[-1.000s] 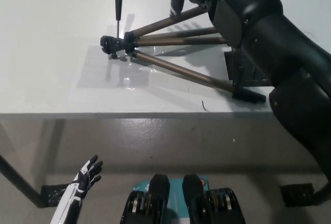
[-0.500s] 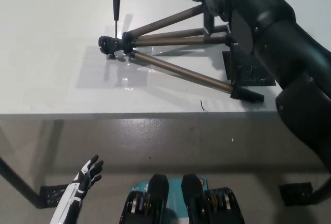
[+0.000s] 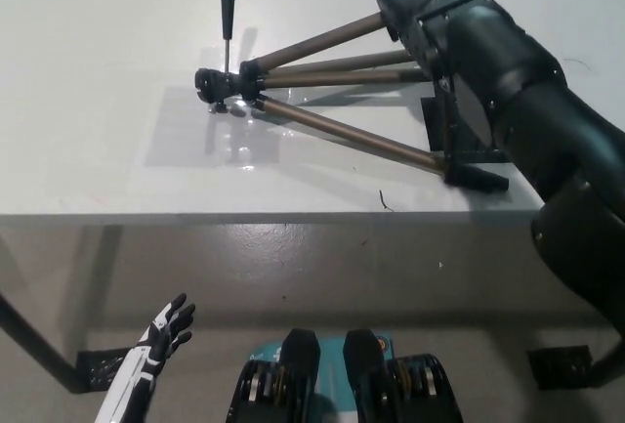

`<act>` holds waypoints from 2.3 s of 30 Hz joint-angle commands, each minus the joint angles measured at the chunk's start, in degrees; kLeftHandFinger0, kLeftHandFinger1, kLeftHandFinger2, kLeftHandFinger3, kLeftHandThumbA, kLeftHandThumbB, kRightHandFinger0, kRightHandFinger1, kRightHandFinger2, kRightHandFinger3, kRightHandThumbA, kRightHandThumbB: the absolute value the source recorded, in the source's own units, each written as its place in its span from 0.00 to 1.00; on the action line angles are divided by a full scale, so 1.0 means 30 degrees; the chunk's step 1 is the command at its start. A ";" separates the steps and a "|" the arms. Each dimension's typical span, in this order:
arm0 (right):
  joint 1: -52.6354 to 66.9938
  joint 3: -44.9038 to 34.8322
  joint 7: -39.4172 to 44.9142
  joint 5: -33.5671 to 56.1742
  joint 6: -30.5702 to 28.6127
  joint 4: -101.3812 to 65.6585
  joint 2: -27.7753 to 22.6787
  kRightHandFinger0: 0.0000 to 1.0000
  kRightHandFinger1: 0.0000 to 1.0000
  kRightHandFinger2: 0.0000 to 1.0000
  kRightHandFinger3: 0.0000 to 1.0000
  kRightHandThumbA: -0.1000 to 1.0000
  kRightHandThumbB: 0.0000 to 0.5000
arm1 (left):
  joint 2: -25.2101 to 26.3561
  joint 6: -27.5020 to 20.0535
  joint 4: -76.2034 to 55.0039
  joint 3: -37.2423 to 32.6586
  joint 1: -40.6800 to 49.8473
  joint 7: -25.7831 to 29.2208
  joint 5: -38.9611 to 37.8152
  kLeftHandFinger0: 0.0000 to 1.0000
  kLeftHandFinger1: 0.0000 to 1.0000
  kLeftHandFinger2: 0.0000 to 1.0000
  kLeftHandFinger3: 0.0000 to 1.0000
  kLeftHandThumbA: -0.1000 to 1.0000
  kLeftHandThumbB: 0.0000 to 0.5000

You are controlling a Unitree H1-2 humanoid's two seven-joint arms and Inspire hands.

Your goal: A tripod lies near the right hand side of the table and the robot grab a leg of the tripod using its right hand and put it up right.

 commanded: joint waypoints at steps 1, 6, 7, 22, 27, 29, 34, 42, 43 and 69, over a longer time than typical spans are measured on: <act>0.0134 0.0809 -1.0802 -0.2220 -0.2263 -0.0543 -0.1638 0.00 0.05 0.55 0.22 0.00 0.45 | 0.0359 -0.0988 -0.0305 -0.0251 -0.0283 -0.0566 -0.0136 1.00 1.00 1.00 1.00 1.00 0.55; 0.0180 -0.0244 -1.1408 -0.1165 -0.2845 -0.0612 -0.1530 0.00 0.12 0.64 0.16 0.00 0.39 | 0.0414 -0.0877 -0.0392 -0.0306 -0.0269 -0.0728 -0.0289 1.00 1.00 1.00 1.00 1.00 0.54; 0.0157 -0.1415 -1.1387 -0.0024 -0.3389 -0.0695 -0.1482 0.00 0.15 0.66 0.15 0.00 0.35 | 0.0411 -0.0835 -0.0402 -0.0339 -0.0342 -0.0746 -0.0261 1.00 1.00 1.00 1.00 1.00 0.56; -0.2269 -1.4793 -1.1218 0.8273 -0.4914 -0.1873 -0.1005 0.00 0.19 0.63 0.68 0.00 0.22 | 0.0459 -0.0810 -0.0470 -0.0418 -0.0212 -0.0593 0.0264 1.00 1.00 1.00 1.00 1.00 0.57; -0.2172 -1.6367 -1.1633 0.7860 -0.5205 -0.1987 -0.1090 0.00 0.14 0.62 0.68 0.00 0.20 | 0.0617 -0.1001 -0.0391 -0.0478 -0.0069 -0.0727 0.0256 1.00 1.00 1.00 1.00 1.00 0.62; -0.2098 -1.6886 -1.1623 0.7694 -0.5123 -0.2048 -0.1139 0.00 0.10 0.58 0.62 0.00 0.20 | 0.0607 -0.0878 -0.0436 -0.0500 -0.0007 -0.0715 0.0304 1.00 1.00 1.00 1.00 1.00 0.65; -0.1648 -1.8819 -1.1948 0.8380 -0.5177 -0.2177 -0.0945 0.00 0.08 0.55 0.53 0.00 0.21 | 0.0570 -0.0714 -0.0385 -0.0611 0.0093 -0.0731 0.0211 1.00 1.00 1.00 1.00 1.00 0.71; -0.0518 -2.0007 -1.2429 0.9084 -0.6201 -0.1510 -0.0153 0.00 0.00 0.35 0.27 0.00 0.24 | 0.0415 -0.0975 -0.0344 -0.0606 0.0299 -0.0642 0.0156 1.00 1.00 1.00 1.00 1.00 0.68; -0.0410 -2.0069 -1.2521 0.9222 -0.6329 -0.1426 -0.0020 0.00 0.00 0.34 0.27 0.00 0.25 | 0.0394 -0.0990 -0.0353 -0.0600 0.0345 -0.0646 0.0153 1.00 1.00 1.00 1.00 1.00 0.68; 0.6040 -1.9705 -1.3567 1.1483 -0.8212 0.0968 0.3579 0.00 0.05 0.43 0.43 0.00 0.24 | 0.0054 -0.1248 -0.0352 -0.0569 0.0834 -0.0764 -0.0114 1.00 1.00 1.00 1.00 1.00 0.58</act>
